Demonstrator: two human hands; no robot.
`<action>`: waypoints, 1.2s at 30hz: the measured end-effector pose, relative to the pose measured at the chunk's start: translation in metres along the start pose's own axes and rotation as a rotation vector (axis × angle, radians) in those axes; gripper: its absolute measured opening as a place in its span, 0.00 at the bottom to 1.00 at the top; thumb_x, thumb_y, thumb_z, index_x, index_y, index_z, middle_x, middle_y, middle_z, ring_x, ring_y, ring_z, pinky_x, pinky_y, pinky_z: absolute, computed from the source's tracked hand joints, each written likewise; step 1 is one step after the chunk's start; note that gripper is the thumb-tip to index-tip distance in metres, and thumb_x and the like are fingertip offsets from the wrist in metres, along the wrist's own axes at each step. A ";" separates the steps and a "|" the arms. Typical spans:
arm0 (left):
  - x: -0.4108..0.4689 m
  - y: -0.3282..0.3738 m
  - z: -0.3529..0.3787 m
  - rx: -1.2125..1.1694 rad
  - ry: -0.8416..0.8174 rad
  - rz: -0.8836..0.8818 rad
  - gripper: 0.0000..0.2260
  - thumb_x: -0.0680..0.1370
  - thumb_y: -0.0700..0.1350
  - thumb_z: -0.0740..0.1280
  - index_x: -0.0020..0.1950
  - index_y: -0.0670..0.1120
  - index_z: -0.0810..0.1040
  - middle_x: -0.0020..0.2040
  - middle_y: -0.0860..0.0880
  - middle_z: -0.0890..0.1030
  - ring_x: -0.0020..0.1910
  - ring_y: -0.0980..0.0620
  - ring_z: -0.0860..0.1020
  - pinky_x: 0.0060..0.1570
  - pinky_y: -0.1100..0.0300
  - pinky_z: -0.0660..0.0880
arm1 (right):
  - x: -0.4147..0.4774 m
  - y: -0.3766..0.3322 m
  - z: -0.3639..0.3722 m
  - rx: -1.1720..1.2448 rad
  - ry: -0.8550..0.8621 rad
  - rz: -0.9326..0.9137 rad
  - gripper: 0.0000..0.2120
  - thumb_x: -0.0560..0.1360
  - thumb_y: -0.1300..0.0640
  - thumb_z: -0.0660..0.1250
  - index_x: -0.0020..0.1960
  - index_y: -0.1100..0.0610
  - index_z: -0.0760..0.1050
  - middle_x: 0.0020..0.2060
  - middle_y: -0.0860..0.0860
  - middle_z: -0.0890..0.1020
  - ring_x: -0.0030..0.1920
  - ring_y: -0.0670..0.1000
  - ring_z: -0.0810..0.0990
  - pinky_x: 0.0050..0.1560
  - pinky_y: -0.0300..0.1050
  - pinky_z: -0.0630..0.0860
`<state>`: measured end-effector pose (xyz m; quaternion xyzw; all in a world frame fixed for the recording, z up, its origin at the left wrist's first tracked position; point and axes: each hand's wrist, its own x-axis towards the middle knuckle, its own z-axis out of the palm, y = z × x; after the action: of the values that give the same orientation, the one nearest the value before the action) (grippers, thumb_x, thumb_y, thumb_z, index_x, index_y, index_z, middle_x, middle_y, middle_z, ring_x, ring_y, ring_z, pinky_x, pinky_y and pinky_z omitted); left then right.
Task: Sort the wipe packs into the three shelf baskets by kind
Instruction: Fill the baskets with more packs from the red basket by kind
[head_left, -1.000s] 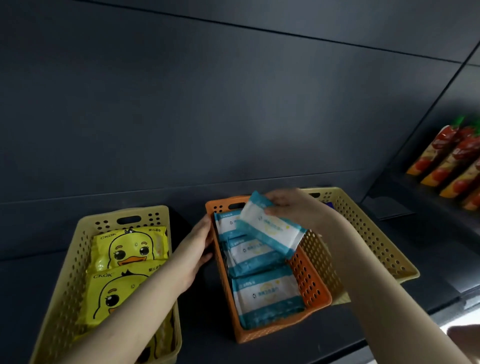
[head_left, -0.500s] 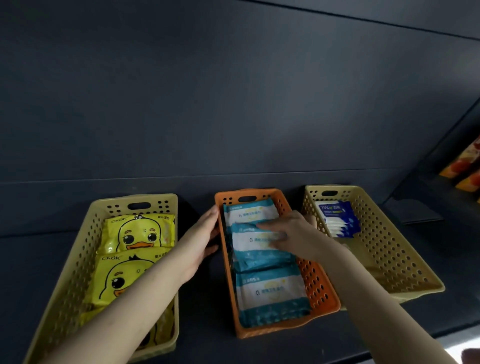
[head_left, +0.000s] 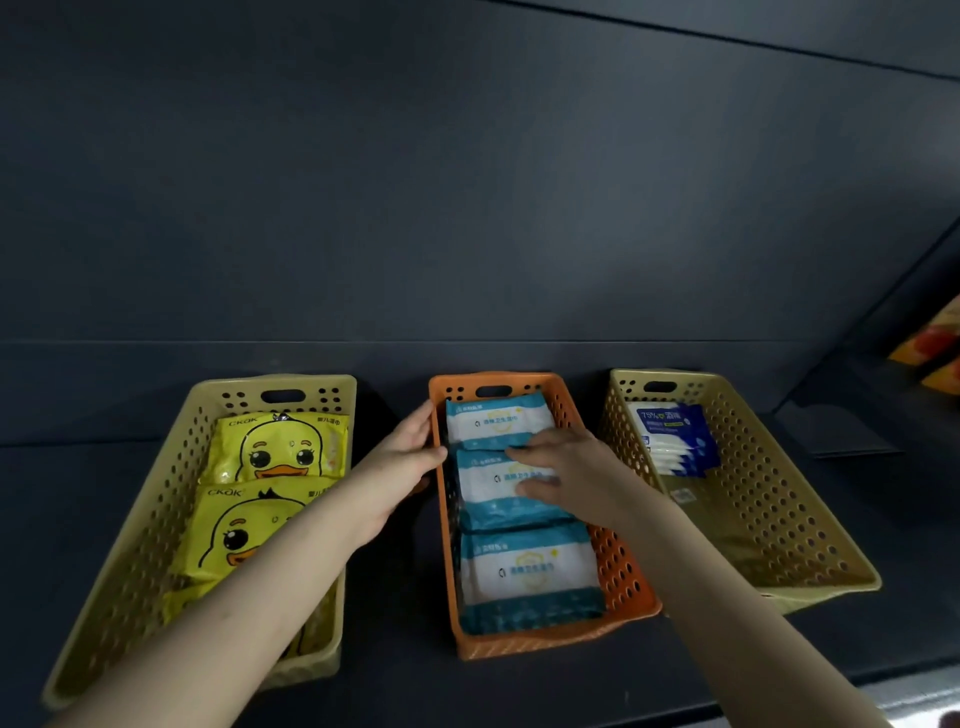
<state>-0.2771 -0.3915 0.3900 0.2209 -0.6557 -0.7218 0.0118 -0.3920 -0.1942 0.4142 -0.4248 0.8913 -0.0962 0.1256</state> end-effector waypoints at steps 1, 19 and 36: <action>-0.001 0.000 0.000 -0.002 0.003 0.003 0.31 0.80 0.35 0.62 0.77 0.55 0.56 0.76 0.55 0.62 0.75 0.56 0.59 0.72 0.50 0.59 | 0.000 0.000 0.001 0.002 0.000 -0.003 0.26 0.76 0.41 0.63 0.72 0.43 0.66 0.68 0.43 0.69 0.70 0.47 0.63 0.70 0.50 0.62; -0.007 0.012 0.002 0.099 0.049 -0.014 0.29 0.78 0.36 0.64 0.76 0.55 0.61 0.74 0.54 0.66 0.73 0.53 0.64 0.72 0.47 0.62 | 0.004 -0.006 -0.016 0.147 -0.105 0.073 0.30 0.74 0.45 0.69 0.74 0.47 0.65 0.72 0.50 0.67 0.70 0.51 0.67 0.70 0.47 0.65; -0.205 -0.002 -0.022 0.543 -0.222 0.336 0.14 0.79 0.43 0.65 0.65 0.52 0.74 0.58 0.57 0.79 0.55 0.61 0.78 0.57 0.62 0.73 | -0.259 -0.134 0.007 0.322 0.491 0.501 0.15 0.74 0.52 0.71 0.60 0.52 0.79 0.53 0.46 0.80 0.56 0.49 0.79 0.53 0.41 0.71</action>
<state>-0.0848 -0.3493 0.4496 0.0248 -0.8487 -0.5283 0.0001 -0.1345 -0.0757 0.4819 -0.1331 0.9445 -0.3002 -0.0068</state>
